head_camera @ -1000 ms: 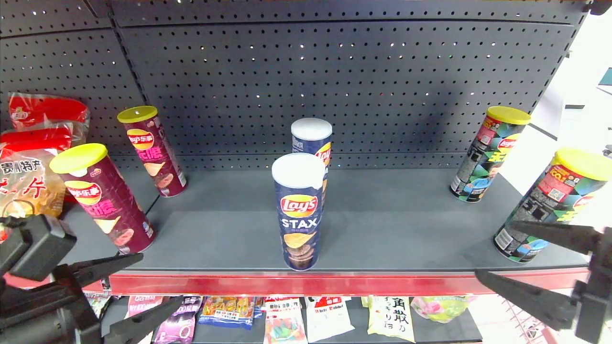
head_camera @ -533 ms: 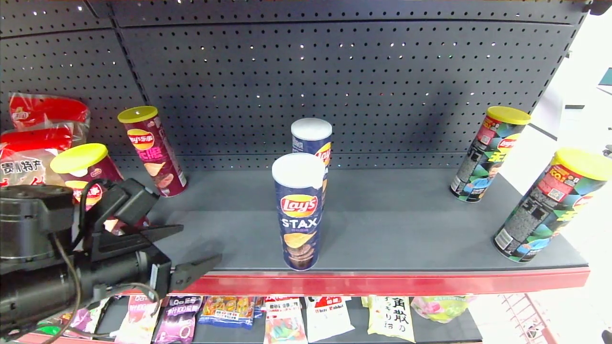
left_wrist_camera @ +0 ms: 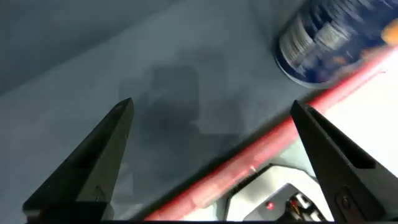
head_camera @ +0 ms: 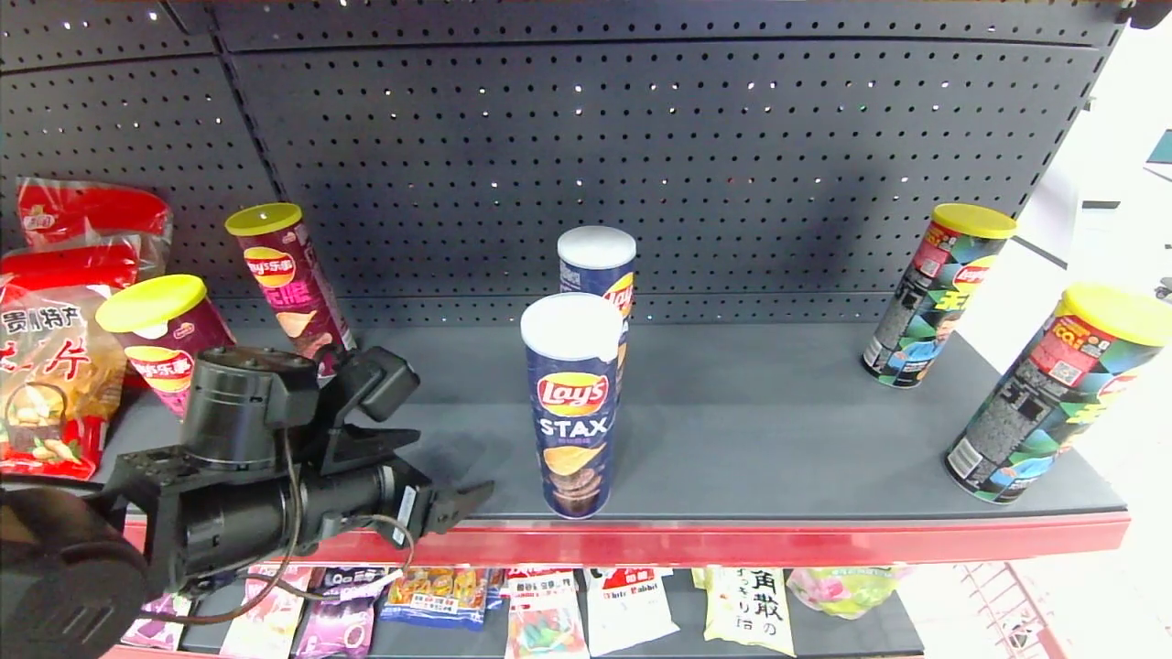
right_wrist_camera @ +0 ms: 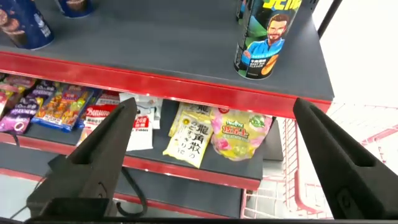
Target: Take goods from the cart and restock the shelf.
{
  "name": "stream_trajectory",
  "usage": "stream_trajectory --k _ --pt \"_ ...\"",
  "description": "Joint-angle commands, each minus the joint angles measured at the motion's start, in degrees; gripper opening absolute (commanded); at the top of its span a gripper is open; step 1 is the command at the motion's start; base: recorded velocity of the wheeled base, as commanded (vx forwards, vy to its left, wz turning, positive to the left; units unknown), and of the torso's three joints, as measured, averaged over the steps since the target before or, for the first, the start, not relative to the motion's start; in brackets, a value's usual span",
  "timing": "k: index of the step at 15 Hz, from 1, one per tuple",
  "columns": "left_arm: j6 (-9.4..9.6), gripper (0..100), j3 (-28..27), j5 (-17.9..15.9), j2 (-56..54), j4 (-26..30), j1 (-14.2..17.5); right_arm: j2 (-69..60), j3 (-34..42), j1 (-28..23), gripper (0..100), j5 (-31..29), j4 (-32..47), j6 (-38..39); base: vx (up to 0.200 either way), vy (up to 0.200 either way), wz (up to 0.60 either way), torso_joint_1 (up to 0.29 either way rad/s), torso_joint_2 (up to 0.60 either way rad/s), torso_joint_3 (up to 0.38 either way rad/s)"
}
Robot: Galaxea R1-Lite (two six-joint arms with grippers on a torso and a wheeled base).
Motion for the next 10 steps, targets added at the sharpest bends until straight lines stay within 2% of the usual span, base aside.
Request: stream_trajectory --k 1,2,10 --pt "0.11 100 -1.92 1.04 2.89 0.04 -0.5 -0.6 0.17 0.03 100 0.0 0.02 0.09 0.0 0.0 0.0 0.0 0.0 0.0" --pt "-0.07 100 -3.59 2.01 4.38 0.04 -1.29 -0.78 0.43 0.03 100 0.0 0.02 0.18 0.0 0.0 0.0 0.0 0.0 0.0" --pt "-0.16 100 -9.3 2.09 9.66 0.04 -2.79 -1.04 0.43 0.03 100 -0.09 0.02 0.26 0.0 0.0 0.0 0.0 0.0 0.0"
